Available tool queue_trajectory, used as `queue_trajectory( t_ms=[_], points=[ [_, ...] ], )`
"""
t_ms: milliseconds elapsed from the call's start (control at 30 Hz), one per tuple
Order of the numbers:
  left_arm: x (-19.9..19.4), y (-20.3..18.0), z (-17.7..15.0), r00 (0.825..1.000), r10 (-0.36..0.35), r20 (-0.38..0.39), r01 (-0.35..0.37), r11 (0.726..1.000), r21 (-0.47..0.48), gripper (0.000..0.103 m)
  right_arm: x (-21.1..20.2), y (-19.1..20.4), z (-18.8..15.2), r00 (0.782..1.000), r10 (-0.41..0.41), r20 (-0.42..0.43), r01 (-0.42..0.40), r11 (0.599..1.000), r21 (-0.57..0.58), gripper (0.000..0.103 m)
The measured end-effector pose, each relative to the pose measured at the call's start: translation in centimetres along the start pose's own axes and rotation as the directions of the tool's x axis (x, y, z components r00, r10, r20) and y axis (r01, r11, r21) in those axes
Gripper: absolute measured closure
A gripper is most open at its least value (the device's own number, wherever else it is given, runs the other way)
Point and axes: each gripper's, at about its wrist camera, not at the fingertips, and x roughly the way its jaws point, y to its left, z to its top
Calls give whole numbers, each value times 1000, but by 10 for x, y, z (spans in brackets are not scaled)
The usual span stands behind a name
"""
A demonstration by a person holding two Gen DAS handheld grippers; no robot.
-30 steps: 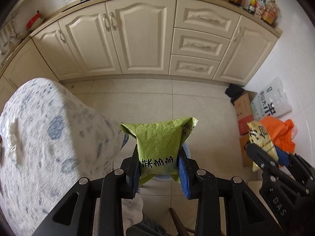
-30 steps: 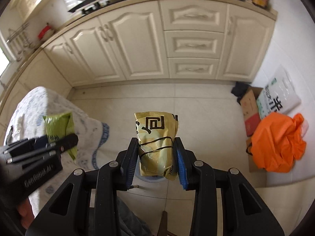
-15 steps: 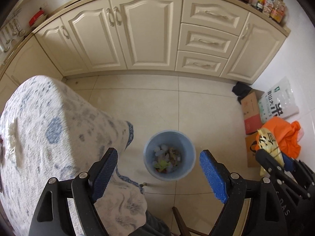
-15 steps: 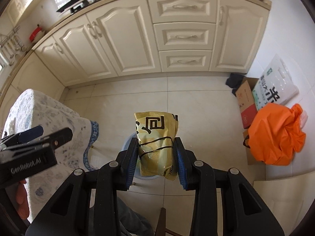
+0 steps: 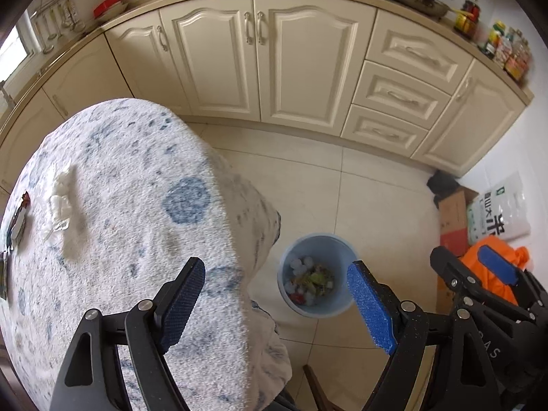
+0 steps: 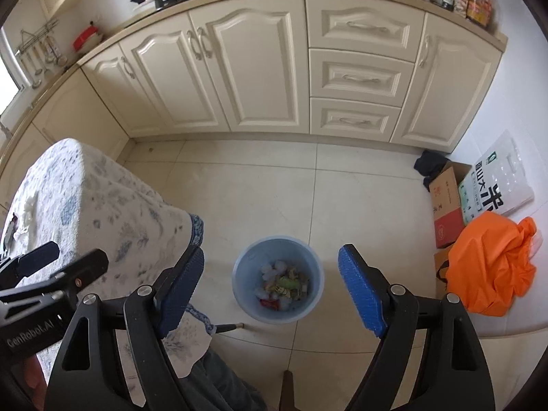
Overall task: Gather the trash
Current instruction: 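Move both tools back over the table toward the remaining wrappers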
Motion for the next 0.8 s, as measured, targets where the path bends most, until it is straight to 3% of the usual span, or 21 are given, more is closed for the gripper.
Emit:
queue_trajectory(
  t_ms=[467,800],
  points=[
    [-26,27,-21,1000,-11,16,11,1000,-16,21,-22,11,-9,1000,3,23,-3,1000,-9,20],
    [-74,82,-62,997,38,63,-30,992,-123,21,-50,66,-21,996,65,61,-58,992,-114,20]
  ],
)
